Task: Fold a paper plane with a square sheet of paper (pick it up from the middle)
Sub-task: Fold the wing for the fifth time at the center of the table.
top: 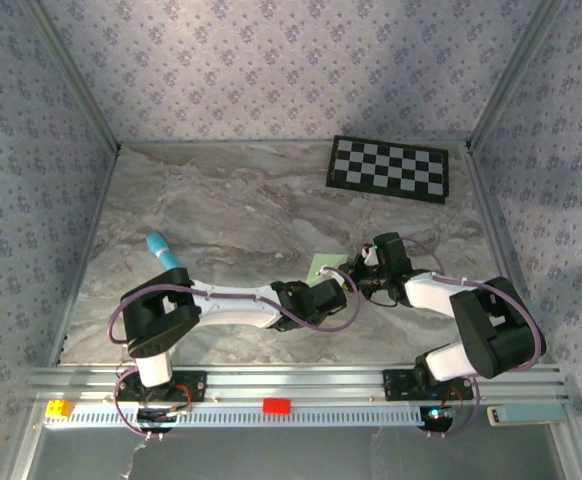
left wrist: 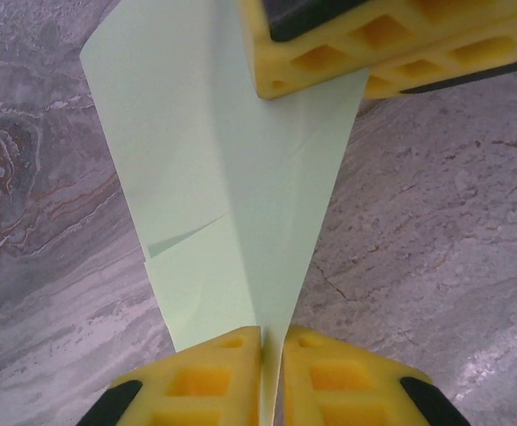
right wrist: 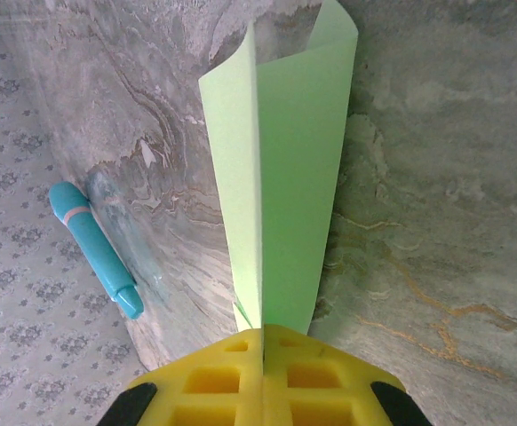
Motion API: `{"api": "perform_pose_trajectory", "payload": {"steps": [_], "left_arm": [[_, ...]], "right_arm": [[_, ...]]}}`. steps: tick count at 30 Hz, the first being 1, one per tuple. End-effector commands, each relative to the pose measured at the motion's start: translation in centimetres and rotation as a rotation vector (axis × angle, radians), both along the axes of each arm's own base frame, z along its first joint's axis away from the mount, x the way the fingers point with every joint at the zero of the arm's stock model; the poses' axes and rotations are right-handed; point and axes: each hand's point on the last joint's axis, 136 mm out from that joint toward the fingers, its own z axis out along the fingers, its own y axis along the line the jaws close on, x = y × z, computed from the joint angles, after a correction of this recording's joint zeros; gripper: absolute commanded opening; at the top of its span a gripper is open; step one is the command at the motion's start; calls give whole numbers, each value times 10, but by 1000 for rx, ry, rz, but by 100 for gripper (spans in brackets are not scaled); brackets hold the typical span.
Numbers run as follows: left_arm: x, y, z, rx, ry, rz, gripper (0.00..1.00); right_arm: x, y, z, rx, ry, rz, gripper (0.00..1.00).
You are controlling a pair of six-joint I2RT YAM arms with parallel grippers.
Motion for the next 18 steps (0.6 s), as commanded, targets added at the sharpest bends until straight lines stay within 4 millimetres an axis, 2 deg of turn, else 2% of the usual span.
{"api": "perform_pose_trajectory", "payload": {"steps": [1,15,18], "left_arm": [[-1,-3,7,-5,-8,-16,11],[-3,-4,4,-19,9,-11,0],[-4,-5,4,-28,17,-12,0]], "right_arm": [[1,2,4,-7,-10,13,1],[0,-1,4,-27,-14,12,6],[0,-1,6,-25,-21,18,12]]}}
